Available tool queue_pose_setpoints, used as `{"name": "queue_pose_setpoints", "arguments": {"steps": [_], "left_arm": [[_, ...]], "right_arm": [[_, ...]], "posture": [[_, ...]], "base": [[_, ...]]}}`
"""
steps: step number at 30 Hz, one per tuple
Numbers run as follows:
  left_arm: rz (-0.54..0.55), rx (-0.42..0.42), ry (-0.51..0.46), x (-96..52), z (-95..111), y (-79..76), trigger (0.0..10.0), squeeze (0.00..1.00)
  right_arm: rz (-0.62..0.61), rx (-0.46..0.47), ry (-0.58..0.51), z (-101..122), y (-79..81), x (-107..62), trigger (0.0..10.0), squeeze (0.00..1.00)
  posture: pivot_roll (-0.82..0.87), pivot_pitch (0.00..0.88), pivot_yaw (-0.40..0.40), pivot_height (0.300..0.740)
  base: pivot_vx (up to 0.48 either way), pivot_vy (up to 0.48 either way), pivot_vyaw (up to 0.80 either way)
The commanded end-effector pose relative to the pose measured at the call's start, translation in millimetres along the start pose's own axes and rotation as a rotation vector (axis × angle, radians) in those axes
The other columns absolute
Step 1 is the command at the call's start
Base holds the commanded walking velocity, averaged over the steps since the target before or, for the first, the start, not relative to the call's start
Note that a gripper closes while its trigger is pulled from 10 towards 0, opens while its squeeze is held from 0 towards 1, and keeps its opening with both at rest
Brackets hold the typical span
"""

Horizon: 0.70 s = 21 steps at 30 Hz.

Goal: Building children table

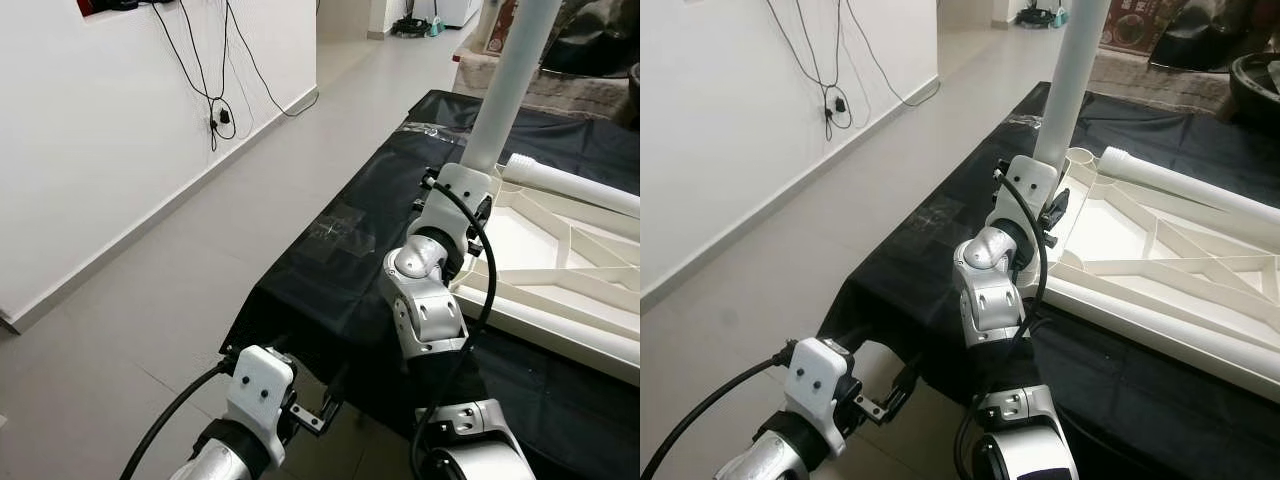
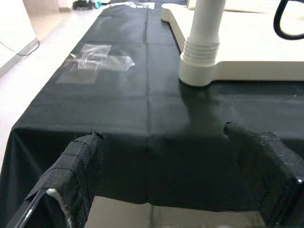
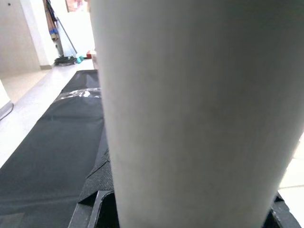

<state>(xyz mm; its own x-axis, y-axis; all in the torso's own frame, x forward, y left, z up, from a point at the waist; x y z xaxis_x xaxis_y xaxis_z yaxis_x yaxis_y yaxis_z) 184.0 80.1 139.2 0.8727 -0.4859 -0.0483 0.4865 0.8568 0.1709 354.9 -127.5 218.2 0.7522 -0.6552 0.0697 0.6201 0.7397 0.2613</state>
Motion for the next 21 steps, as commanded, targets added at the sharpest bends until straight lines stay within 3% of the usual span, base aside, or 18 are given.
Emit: {"name": "queue_pose_setpoints", "arguments": {"steps": [1, 9, 17, 21], "left_arm": [[0.003, 0.014, 0.02, -2.0, -5, 1.5, 10.0, 0.0], [0.007, 0.02, 0.026, -2.0, -7, 1.3, 10.0, 0.0], [0.011, 0.027, 0.034, -2.9, -10, 0.8, 10.0, 0.0], [0.012, 0.026, 0.036, -2.7, -11, 0.5, 10.0, 0.0]], "right_arm": [[0.011, 0.011, 0.181, -26, 15.9, -23.2, 10.0, 0.0], [0.022, 0.043, 0.173, -20, 20.1, -22.4, 10.0, 0.0], [0.045, 0.153, 0.079, 23, 32.9, -8.5, 10.0, 0.0], [0.052, 0.174, 0.065, 29, 34.2, -8.1, 10.0, 0.0]], "posture": [[0.07, 0.107, 0.019, 0.74], [0.07, 0.106, 0.021, 0.74], [0.07, 0.106, 0.021, 0.74], [0.07, 0.106, 0.021, 0.74]], "base": [[0.0, 0.0, 0.0], [0.0, 0.0, 0.0], [0.0, 0.0, 0.0], [0.0, 0.0, 0.0]]}}
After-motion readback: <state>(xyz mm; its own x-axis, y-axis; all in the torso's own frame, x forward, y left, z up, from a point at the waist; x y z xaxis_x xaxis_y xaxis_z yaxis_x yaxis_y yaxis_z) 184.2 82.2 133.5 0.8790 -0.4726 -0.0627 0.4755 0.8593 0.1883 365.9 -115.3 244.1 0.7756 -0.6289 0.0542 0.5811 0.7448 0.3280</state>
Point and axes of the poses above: a point about 5 cm out from each wrist's last joint towards the gripper, its own x axis pointing out of the wrist towards the gripper, its own z axis along the axis of the wrist's last joint, y = z × x, the point moved 1 cm from there along x, pointing out of the wrist towards the gripper, and after that the axes turned 12 degrees about x, right-handed, at the moved point
